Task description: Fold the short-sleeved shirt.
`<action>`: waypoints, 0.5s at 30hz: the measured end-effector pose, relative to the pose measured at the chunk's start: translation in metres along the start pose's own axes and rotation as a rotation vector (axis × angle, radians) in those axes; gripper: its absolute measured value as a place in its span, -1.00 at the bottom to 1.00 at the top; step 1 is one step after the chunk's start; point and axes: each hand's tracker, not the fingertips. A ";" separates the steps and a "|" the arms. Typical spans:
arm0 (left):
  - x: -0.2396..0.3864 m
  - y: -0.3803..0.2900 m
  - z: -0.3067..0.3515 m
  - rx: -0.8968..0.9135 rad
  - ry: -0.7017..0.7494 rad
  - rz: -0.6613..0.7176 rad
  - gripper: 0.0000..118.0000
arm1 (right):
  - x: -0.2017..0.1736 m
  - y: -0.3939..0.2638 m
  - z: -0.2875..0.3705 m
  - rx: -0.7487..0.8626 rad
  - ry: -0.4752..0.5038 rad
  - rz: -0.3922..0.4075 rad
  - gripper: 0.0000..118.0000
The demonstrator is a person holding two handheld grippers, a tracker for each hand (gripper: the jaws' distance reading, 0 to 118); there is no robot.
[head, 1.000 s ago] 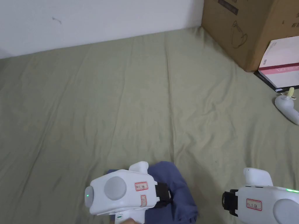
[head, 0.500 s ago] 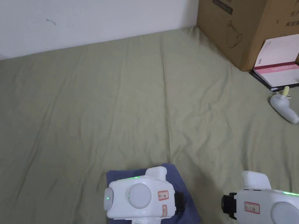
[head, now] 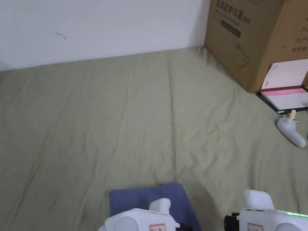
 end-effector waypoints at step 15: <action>-0.123 -0.038 0.157 0.339 0.071 0.190 -0.94 | -0.141 0.034 -0.063 -0.090 0.138 0.315 -1.00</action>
